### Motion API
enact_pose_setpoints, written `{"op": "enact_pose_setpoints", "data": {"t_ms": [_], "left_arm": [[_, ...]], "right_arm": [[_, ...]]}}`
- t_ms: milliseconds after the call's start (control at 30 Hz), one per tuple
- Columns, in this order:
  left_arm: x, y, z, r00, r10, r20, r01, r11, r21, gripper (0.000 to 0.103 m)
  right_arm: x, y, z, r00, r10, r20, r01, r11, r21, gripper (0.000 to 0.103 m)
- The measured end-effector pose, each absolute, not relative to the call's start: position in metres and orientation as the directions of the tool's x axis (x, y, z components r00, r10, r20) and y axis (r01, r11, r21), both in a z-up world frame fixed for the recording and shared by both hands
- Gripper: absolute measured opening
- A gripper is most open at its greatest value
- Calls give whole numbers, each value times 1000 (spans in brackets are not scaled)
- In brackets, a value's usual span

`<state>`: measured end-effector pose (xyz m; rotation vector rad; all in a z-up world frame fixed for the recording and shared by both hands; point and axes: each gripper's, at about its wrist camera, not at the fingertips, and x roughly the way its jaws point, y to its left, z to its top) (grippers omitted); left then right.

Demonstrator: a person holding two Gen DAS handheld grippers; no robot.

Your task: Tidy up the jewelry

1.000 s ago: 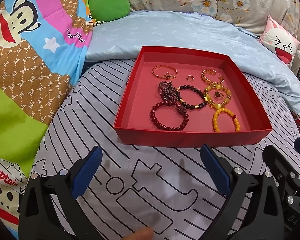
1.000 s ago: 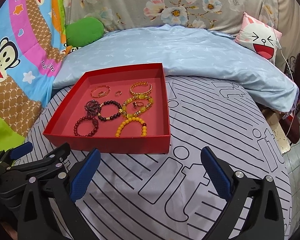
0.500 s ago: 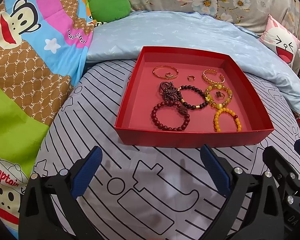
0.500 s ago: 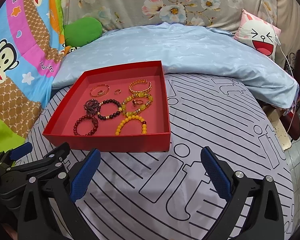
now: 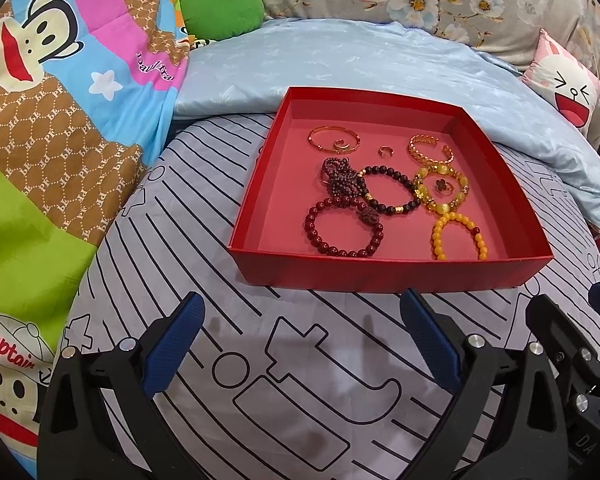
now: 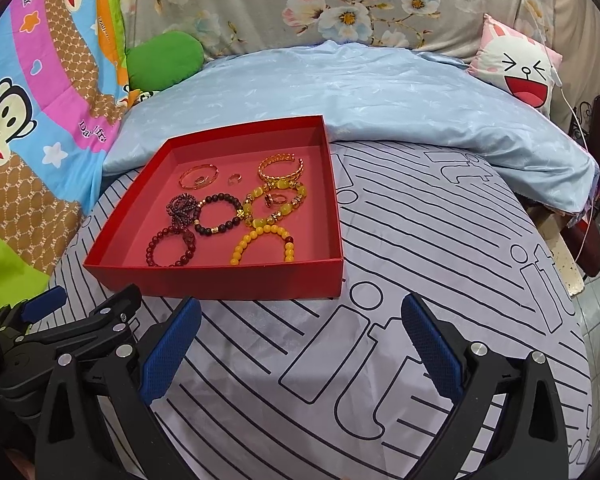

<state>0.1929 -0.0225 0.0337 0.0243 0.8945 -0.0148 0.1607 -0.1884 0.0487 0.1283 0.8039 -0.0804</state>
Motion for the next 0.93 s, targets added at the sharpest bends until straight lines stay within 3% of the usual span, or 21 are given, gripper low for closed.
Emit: {"op": "enact_pose_setpoints", "data": {"t_ms": [933], "left_arm": [[193, -23, 32, 619, 11, -785, 14, 1000, 26, 93]], "right_arm": [[160, -187, 46, 687, -26, -726, 123, 989, 80, 97]]}}
